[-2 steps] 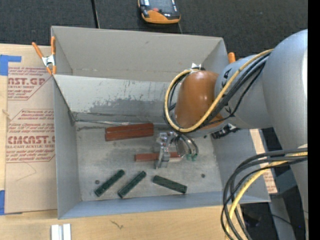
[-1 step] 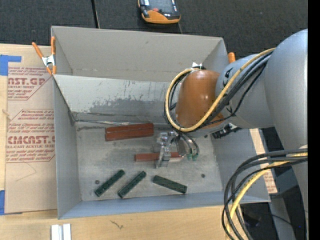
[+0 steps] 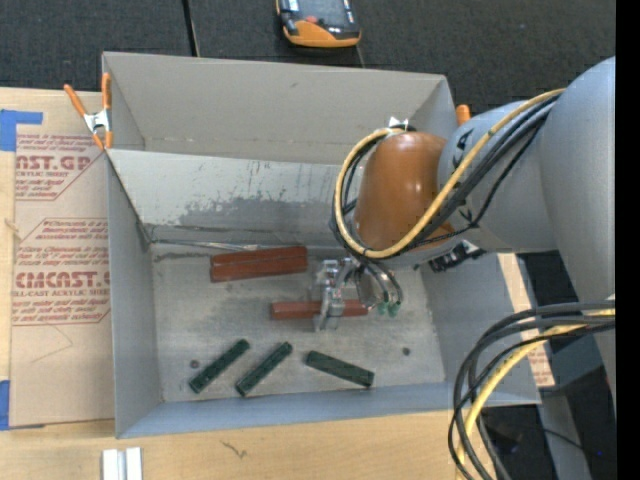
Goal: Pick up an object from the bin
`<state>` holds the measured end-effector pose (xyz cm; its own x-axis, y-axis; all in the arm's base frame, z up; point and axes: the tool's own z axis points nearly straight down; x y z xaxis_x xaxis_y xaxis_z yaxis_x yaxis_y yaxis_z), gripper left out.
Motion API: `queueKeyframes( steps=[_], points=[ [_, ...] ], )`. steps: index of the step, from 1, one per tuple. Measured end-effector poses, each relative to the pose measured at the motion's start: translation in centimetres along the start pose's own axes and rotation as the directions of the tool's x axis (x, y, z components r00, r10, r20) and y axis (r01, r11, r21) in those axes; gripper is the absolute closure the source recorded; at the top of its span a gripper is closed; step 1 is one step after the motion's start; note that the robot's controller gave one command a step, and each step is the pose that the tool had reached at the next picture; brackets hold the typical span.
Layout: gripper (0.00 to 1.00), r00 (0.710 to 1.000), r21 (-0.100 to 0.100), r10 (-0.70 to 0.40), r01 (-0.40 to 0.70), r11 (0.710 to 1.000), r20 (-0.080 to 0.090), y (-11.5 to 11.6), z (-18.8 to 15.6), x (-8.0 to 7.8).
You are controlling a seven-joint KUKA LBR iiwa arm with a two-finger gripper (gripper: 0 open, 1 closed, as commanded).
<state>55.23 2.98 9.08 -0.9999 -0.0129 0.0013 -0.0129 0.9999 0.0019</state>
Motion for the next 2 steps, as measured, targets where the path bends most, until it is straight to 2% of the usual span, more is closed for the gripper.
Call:
queueKeyframes(
  steps=[2],
  points=[
    [1.0,1.0,0.0,0.0,0.0,1.0,0.002,0.02,-1.97,-0.04]
  ],
)
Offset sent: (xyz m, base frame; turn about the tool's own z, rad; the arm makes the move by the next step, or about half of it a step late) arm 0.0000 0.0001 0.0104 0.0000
